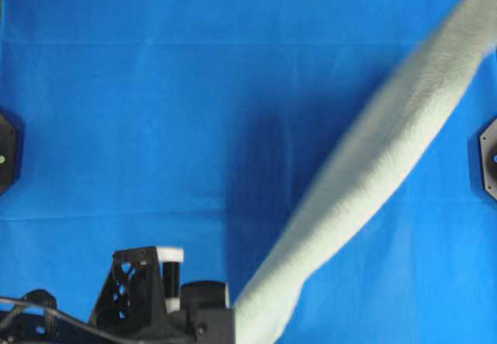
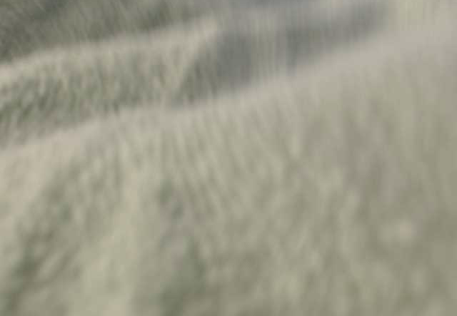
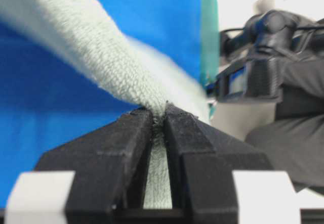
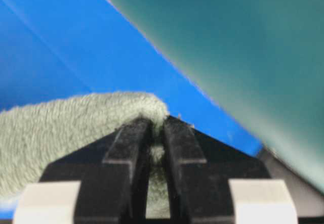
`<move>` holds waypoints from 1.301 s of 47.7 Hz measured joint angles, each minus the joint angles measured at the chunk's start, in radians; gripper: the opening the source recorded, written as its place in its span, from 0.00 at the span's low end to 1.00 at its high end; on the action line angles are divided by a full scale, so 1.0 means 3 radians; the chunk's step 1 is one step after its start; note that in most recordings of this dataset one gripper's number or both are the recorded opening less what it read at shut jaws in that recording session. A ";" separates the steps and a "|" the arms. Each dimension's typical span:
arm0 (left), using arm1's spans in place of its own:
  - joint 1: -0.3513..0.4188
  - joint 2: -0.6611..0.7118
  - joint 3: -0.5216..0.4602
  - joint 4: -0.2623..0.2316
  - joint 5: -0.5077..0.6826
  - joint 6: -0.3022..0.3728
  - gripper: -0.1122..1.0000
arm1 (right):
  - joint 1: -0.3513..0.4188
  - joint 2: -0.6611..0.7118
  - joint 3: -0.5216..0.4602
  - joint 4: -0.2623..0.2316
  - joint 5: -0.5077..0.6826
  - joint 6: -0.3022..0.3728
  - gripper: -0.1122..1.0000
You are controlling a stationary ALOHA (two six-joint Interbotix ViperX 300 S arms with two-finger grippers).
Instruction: Fold a bath towel.
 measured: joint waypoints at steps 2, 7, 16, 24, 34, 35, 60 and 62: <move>0.0000 -0.0036 0.0118 0.0005 0.0026 0.0000 0.17 | 0.0020 0.0046 0.0036 -0.0010 0.0077 0.0041 0.19; 0.0005 -0.0169 0.0516 0.0010 0.0036 -0.0123 0.17 | -0.0031 0.0317 0.0230 -0.0092 -0.0036 0.0092 0.19; 0.0077 -0.0629 0.1539 0.0010 -0.0169 -0.0670 0.17 | -0.0803 0.1007 0.0552 -0.0107 -0.1089 0.0087 0.19; 0.0092 -0.1156 0.2567 0.0015 -0.0629 -0.1222 0.17 | -0.1549 0.1667 0.0593 -0.0082 -0.2260 0.0051 0.19; 0.0276 -0.1652 0.3590 0.0010 -0.1135 -0.1636 0.17 | -0.2056 0.2506 0.0353 -0.0118 -0.3201 -0.0077 0.19; 0.0297 -0.1687 0.3666 0.0015 -0.1176 -0.1657 0.17 | -0.2076 0.2577 0.0312 -0.0123 -0.3232 -0.0097 0.19; 0.0619 -0.2025 0.4341 0.0010 -0.1570 -0.1570 0.67 | -0.2188 0.3048 -0.0077 0.0036 -0.3206 -0.0399 0.45; 0.0624 -0.2030 0.4341 0.0010 -0.1560 -0.1554 0.77 | -0.2183 0.3042 -0.0077 0.0061 -0.3104 -0.0455 0.57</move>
